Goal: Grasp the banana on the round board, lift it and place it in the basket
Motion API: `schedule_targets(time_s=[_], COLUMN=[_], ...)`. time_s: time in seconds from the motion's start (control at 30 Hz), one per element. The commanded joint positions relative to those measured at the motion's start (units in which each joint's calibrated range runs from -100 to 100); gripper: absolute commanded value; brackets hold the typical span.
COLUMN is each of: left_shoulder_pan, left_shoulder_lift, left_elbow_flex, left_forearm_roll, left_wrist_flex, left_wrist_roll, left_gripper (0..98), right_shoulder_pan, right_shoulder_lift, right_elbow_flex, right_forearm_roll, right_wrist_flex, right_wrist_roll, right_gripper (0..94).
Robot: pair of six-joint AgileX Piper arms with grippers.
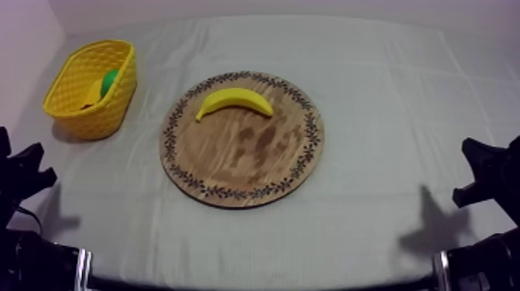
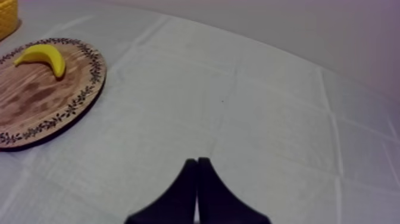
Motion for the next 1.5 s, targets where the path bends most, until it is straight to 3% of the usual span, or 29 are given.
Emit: schedule_targets(time_s=[0.0,0.83,1.0,1.13,1.47], left_shoulder_pan=[-0.9,-0.7,0.5,1.7,3.6], left_shoulder_lift=[-0.1,-0.1,0.1,3.0,21.6], left_elbow_flex=[3.3,2.6,0.7,-4.0,-26.5], left_forearm_roll=[0.6,0.47,-1.31,-2.46,-2.7], left_wrist_flex=[-9.7,-9.0,-7.1,-6.3,-7.1], left_wrist_roll=[1.9,0.9,2.6,4.3,6.0], left_gripper=[0.0,0.0,0.0,0.0,0.0], right_shoulder_pan=[0.0,0.0,0.0,0.0,0.0], right_shoulder_lift=[0.0,0.0,0.0,0.0,0.0], right_elbow_flex=[0.0,0.0,0.0,0.0,0.0], right_forearm_roll=[0.0,0.0,0.0,0.0,0.0], right_wrist_flex=[0.0,0.0,0.0,0.0,0.0], right_wrist_roll=[0.0,0.0,0.0,0.0,0.0], right_gripper=[0.3,0.3,0.3,0.3,0.3])
